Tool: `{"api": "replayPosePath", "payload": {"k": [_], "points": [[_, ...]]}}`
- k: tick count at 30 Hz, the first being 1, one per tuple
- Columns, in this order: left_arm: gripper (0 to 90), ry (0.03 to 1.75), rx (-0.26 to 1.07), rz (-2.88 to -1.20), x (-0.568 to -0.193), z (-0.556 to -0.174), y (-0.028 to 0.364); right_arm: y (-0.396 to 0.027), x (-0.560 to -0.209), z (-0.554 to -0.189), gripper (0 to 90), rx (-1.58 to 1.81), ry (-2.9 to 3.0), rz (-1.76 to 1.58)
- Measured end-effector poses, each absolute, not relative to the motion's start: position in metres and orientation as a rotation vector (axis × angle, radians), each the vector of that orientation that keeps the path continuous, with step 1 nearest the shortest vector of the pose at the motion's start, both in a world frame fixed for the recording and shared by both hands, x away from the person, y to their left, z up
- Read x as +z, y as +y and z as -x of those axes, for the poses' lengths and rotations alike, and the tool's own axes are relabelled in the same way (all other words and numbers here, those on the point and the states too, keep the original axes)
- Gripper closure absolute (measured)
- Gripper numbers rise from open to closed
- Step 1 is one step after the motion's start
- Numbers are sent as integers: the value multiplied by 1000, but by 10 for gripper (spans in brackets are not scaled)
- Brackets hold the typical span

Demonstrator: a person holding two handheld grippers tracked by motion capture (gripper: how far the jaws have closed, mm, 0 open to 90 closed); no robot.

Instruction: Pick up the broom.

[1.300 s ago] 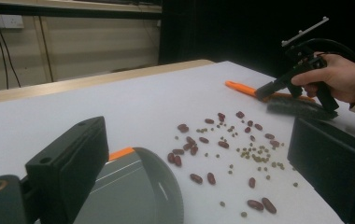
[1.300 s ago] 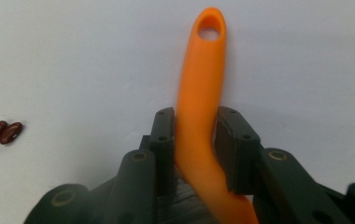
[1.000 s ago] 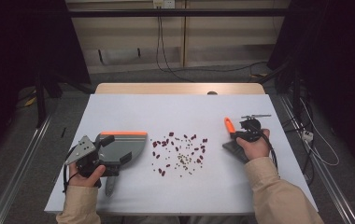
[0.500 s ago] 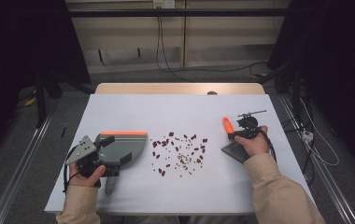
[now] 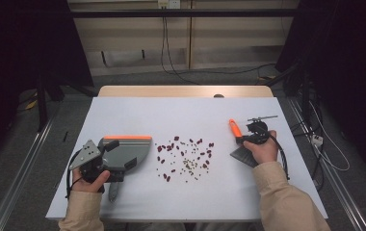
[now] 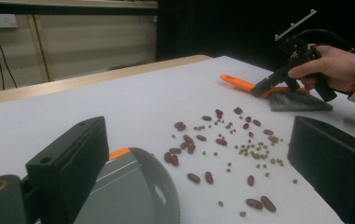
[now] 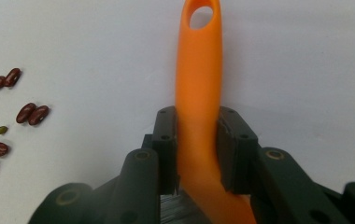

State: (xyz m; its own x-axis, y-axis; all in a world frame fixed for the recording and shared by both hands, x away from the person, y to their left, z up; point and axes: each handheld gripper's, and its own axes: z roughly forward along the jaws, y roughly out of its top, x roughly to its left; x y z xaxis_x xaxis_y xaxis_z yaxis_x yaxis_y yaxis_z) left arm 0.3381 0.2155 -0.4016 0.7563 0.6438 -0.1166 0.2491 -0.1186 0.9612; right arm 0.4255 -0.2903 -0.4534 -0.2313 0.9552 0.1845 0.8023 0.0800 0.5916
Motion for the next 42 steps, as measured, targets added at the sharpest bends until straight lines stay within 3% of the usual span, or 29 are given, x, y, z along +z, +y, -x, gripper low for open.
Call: {"api": "replayPosePath", "payload": {"k": [25, 42], "points": [[53, 730, 397, -1700, -403, -338, 219, -281, -447, -425, 718, 827, 2162, -1638], [53, 722, 394, -1708, -403, -337, 217, -286, -424, -416, 748, 1011, 2085, -1589]]}}
